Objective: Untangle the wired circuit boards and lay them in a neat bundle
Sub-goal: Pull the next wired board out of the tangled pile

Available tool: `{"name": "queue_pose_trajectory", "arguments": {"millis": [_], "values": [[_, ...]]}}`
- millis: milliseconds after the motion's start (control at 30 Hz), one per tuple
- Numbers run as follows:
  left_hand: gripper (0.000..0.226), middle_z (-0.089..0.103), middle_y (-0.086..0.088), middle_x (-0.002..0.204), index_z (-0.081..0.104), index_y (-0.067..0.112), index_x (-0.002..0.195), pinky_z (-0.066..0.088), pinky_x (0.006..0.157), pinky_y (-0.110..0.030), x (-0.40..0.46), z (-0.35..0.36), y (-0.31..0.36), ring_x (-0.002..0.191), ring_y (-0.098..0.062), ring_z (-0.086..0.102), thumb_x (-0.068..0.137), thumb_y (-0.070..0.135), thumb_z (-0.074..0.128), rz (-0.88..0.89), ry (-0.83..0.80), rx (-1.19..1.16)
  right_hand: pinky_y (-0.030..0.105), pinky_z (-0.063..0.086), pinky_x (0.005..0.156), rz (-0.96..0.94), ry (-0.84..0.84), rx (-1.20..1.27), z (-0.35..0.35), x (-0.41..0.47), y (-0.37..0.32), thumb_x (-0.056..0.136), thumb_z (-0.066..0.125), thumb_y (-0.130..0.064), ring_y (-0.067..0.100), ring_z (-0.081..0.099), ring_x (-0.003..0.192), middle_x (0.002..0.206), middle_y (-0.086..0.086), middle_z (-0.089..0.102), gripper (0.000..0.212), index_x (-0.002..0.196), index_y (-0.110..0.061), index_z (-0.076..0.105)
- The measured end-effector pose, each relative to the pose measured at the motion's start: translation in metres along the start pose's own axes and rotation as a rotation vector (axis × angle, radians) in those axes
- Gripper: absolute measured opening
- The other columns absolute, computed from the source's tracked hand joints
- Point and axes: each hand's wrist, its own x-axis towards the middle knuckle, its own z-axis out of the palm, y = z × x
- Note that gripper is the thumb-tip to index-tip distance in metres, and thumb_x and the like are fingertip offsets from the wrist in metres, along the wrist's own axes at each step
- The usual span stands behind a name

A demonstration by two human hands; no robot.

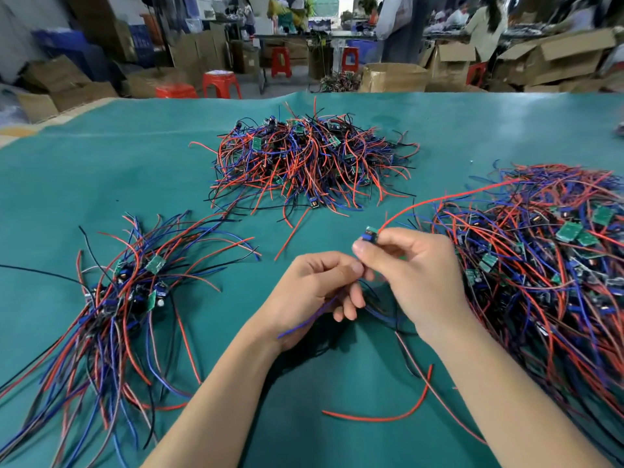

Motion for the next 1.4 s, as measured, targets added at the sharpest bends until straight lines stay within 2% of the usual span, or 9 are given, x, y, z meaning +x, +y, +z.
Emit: {"name": "queue_pose_trajectory", "arguments": {"millis": [267,433,567,667,767,900,1033,1200,1400], "values": [[0.019,0.065,-0.003,0.062,0.073,0.012,0.082,0.039,0.047,-0.018,-0.003,0.005,0.002,0.049,-0.011,0.057,0.095,0.017,0.059,-0.026,-0.117,0.104,0.02,0.043,0.05,0.136,0.378,0.195,-0.037,0.017,-0.003,0.089,0.077,-0.012,0.015,0.053,0.063,0.071,0.008,0.064,0.022,0.068,-0.015,0.071],[0.017,0.069,-0.006,0.07,0.071,0.009,0.081,0.044,0.053,-0.018,-0.002,0.005,0.0,0.056,-0.012,0.061,0.09,0.016,0.057,-0.039,-0.094,0.092,0.019,0.04,0.041,0.086,0.655,0.191,-0.09,0.026,-0.021,0.093,0.069,-0.021,0.005,0.052,0.046,0.057,-0.007,0.058,0.027,0.069,-0.02,0.056],[0.016,0.069,-0.01,0.075,0.068,0.005,0.086,0.045,0.055,-0.018,0.0,0.004,-0.002,0.058,-0.014,0.061,0.09,0.016,0.056,-0.042,-0.059,0.049,0.01,0.036,0.034,0.17,0.399,-0.237,-0.147,0.03,-0.04,0.063,0.068,-0.065,-0.001,0.051,0.039,0.054,-0.008,0.06,0.032,0.07,-0.034,0.07],[0.013,0.069,-0.009,0.076,0.066,0.003,0.088,0.046,0.055,-0.018,0.0,0.004,-0.002,0.059,-0.015,0.062,0.093,0.008,0.055,-0.043,-0.043,0.035,0.004,0.045,0.053,0.255,0.283,-0.675,-0.174,0.031,-0.046,0.053,0.064,-0.076,0.021,0.068,0.07,0.074,-0.001,0.069,0.045,0.072,-0.036,0.069],[0.021,0.069,-0.009,0.076,0.066,0.004,0.087,0.047,0.056,-0.018,0.0,0.004,-0.001,0.059,-0.014,0.062,0.098,-0.001,0.049,-0.05,-0.024,0.031,0.028,0.061,0.075,0.198,0.229,-0.9,-0.162,0.034,-0.048,0.052,0.059,-0.075,0.028,0.071,0.085,0.084,0.001,0.074,0.049,0.075,-0.032,0.063],[0.022,0.069,-0.01,0.077,0.066,0.004,0.088,0.048,0.057,-0.018,-0.001,0.005,0.0,0.061,-0.015,0.062,0.099,-0.001,0.047,-0.058,-0.014,0.033,0.024,0.049,0.073,-0.033,-0.145,-1.017,-0.063,0.057,-0.051,0.073,0.064,-0.058,0.013,0.07,0.079,0.07,-0.023,0.069,0.027,0.086,-0.037,0.073],[0.018,0.068,-0.012,0.078,0.065,-0.002,0.094,0.048,0.058,-0.019,0.0,0.004,0.0,0.062,-0.015,0.062,0.098,-0.004,0.047,-0.059,-0.002,0.014,0.039,0.046,0.105,-0.052,-0.542,-1.013,0.029,0.096,-0.02,0.094,0.068,-0.032,0.027,0.058,0.125,0.126,0.003,0.069,0.03,0.124,-0.024,0.069],[0.019,0.068,-0.011,0.077,0.064,-0.002,0.096,0.048,0.057,-0.018,-0.001,0.004,0.002,0.061,-0.014,0.062,0.099,-0.003,0.045,-0.066,-0.002,0.017,0.051,0.042,0.111,-0.044,-0.638,-1.147,0.08,0.134,0.009,0.096,0.049,-0.004,0.034,0.042,0.141,0.155,0.007,0.04,0.06,0.153,-0.019,0.039],[0.017,0.066,-0.012,0.077,0.063,-0.004,0.099,0.049,0.057,-0.017,-0.001,0.004,0.002,0.06,-0.013,0.062,0.099,-0.003,0.045,-0.072,0.001,0.017,0.045,0.051,0.086,-0.106,-0.443,-1.202,0.079,0.135,0.023,0.095,0.054,-0.004,0.039,0.059,0.114,0.128,0.01,0.058,0.037,0.129,-0.017,0.058]]}}
